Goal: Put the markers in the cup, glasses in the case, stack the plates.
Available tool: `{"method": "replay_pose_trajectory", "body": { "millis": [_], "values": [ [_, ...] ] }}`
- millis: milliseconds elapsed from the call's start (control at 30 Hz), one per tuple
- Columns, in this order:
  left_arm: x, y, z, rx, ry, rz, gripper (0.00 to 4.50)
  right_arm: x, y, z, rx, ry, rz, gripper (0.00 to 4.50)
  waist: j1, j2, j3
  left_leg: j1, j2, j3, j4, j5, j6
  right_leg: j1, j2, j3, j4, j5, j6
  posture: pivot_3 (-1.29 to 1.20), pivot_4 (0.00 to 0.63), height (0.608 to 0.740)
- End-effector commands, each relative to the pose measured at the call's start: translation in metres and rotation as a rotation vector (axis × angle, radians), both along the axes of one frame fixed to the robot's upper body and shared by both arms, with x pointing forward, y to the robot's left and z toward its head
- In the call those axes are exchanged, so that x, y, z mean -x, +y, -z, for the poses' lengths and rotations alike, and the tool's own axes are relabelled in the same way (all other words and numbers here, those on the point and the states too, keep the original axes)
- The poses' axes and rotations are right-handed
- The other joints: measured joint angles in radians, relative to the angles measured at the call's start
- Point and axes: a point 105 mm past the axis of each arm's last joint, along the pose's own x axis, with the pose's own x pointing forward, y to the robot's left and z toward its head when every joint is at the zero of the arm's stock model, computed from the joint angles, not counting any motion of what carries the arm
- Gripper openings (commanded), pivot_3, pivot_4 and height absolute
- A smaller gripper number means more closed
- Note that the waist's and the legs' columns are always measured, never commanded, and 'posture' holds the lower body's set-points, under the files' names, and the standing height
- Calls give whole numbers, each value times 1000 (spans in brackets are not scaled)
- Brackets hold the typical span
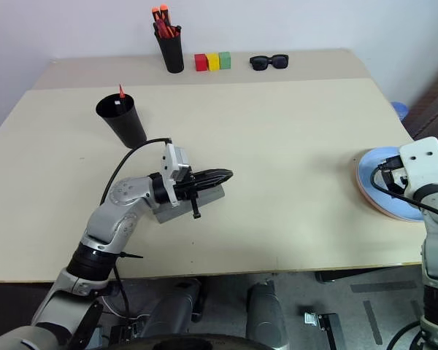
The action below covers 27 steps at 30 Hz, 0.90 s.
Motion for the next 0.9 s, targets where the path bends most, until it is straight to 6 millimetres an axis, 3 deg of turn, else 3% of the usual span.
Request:
{"method": "replay_pose_trajectory", "body": {
  "millis": [33, 133, 233, 300, 433, 600, 900],
  "values": [
    [-6, 21, -10, 31, -32, -105, 0, -14, 37, -12, -29, -74, -181, 3971, -3, 0, 0, 0, 0, 0, 0, 0, 0, 0, 0, 0, 0, 0, 0, 0, 150, 740],
    [-15, 49, -13, 63, -28, -268, 0, -23, 76, -14, -147, -118, -360, 3971, -9, 0, 0, 0, 0, -1, 0, 0, 0, 0, 0, 0, 0, 0, 1, 0, 150, 740],
    [-18, 113, -22, 140, -55, -572, 0, -30, 127, -8, -308, -111, -603, 3971, -20, 0, 0, 0, 0, -2, -1, 0, 0, 0, 0, 0, 0, 1, 2, 0, 150, 740],
    [-13, 141, -19, 113, -72, -716, 0, -35, 137, -3, -375, -79, -680, 3971, -21, 0, 0, 0, 1, -2, -2, 0, 0, -1, 1, 0, 1, 1, 3, 0, 150, 740],
    [-6, 179, -8, 50, -29, -901, 0, -50, 134, 6, -407, -33, -703, 3971, -2, 0, 0, 0, -1, -3, -1, 0, 0, 0, 0, 0, 0, 0, 0, 0, 150, 740],
    [2, 199, -2, -5, -15, -972, 0, -59, 138, 16, -418, 19, -760, 3971, 8, 0, 0, 0, -1, -3, -1, -1, -1, 0, 0, 0, 0, 0, 0, 0, 150, 740],
    [5, 205, 2, 9, 1, -995, 0, -59, 147, 21, -407, 80, -857, 3971, 6, 0, 0, 0, 0, -2, -2, -1, -1, -1, 0, 0, 0, 0, 0, 0, 150, 740]
  ]
}}
